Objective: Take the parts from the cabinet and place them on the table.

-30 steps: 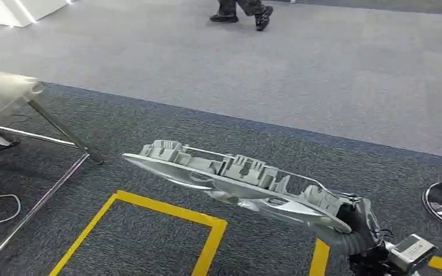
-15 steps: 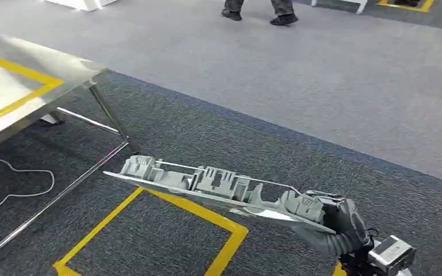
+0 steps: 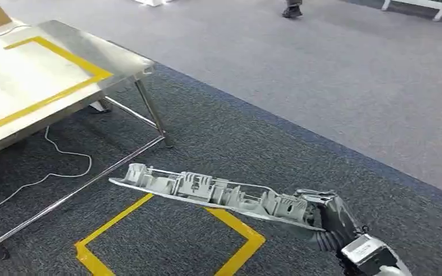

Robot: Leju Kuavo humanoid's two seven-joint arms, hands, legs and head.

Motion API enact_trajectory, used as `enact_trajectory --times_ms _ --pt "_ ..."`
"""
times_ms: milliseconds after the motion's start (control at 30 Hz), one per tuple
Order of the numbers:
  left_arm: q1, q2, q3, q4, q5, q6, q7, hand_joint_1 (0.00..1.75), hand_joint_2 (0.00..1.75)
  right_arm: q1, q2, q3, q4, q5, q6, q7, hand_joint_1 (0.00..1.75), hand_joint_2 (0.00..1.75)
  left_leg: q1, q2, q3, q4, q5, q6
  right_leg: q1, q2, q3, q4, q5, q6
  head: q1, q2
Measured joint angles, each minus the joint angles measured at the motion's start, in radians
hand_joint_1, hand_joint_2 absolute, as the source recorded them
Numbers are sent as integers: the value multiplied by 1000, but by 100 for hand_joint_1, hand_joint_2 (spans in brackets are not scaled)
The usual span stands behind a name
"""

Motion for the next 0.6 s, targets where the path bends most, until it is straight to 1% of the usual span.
enact_trajectory --times_ms 33,67,100,133,167,200,233,267,300,333,367,400,433,467,500,533,567,600 --pt "0 0 0 0 -2 0 0 0 175 -4 0 6 0 3 1 1 175 175 0 2 14 -41 39 2 1 -12 6 0 -5 1 -1 0" --pt "0 0 0 0 -4 0 0 0 175 -10 0 10 0 4 1 2 175 175 -1 10 45 -117 93 7 1 -24 15 0 -11 3 0 0" --pt "0 0 0 0 -5 0 0 0 175 -17 0 16 0 4 2 2 175 175 -4 34 87 -213 145 16 2 -36 26 -2 -18 6 -1 0" --pt "-2 1 0 0 -5 0 0 0 175 -23 0 20 0 5 2 2 175 175 -16 85 110 -251 136 24 3 -46 24 -5 -23 9 1 0" --pt "-3 1 0 0 -8 0 0 0 175 -26 0 23 0 5 2 3 175 175 -26 93 121 -272 126 32 9 -55 25 -6 -29 18 -2 0" --pt "-7 1 0 0 -8 0 -2 0 175 -29 0 23 0 5 2 5 175 175 -26 86 118 -272 121 37 9 -67 29 -9 -31 22 0 0" --pt "-4 1 0 0 -11 -1 -2 0 175 -34 0 28 0 7 2 7 175 175 -29 73 117 -273 118 41 8 -80 35 -13 -33 25 -1 0" --pt "-1 0 0 0 -12 -1 -2 0 175 -40 0 33 0 8 2 11 175 175 -29 62 119 -281 116 46 9 -90 50 -20 -35 30 -2 0" --pt "0 0 0 0 -14 -2 -2 0 175 -44 0 34 -1 8 2 13 175 175 -16 51 136 -297 124 52 5 -79 55 -19 -43 38 -1 0" --pt "1 -1 0 0 -14 -2 -2 0 175 -47 0 36 0 8 1 15 175 175 -16 44 144 -305 124 55 4 -17 48 8 -54 38 3 -1" --pt "-3 -1 1 0 -15 -2 -2 0 175 -48 0 36 0 6 0 15 175 175 -15 37 145 -305 121 62 5 21 11 72 -80 38 5 0" --pt "-7 -1 0 0 -15 -4 -2 0 175 -47 0 37 0 5 -2 16 175 175 -14 28 146 -305 118 66 5 38 -42 159 -112 39 10 0" --pt "-8 -2 0 0 -15 -5 -2 0 175 -46 0 37 0 6 -3 17 175 175 -15 22 148 -305 115 69 5 45 -94 235 -134 41 10 0" --pt "-8 -2 0 0 -15 -6 -2 0 175 -45 0 39 2 7 -3 19 175 175 -15 11 151 -305 111 69 6 45 -138 289 -136 42 8 0" --pt "-7 -2 0 0 -15 -6 -2 0 175 -44 0 39 3 7 -4 19 175 175 -15 3 158 -305 107 69 6 45 -155 288 -108 43 10 0" --pt "-7 -2 0 0 -15 -6 -2 0 175 -45 0 39 3 7 -5 20 175 175 -15 -5 167 -304 101 66 6 45 -148 242 -57 43 10 0" --pt "-7 -2 0 0 -15 -6 -2 0 175 -45 -1 40 3 7 -4 20 175 175 -14 -12 178 -304 93 63 5 45 -122 163 4 42 10 0" --pt "-7 -2 0 0 -15 -6 -2 0 175 -45 -3 40 3 7 -5 21 175 175 -14 -16 189 -304 85 58 5 46 -89 74 62 40 11 0"
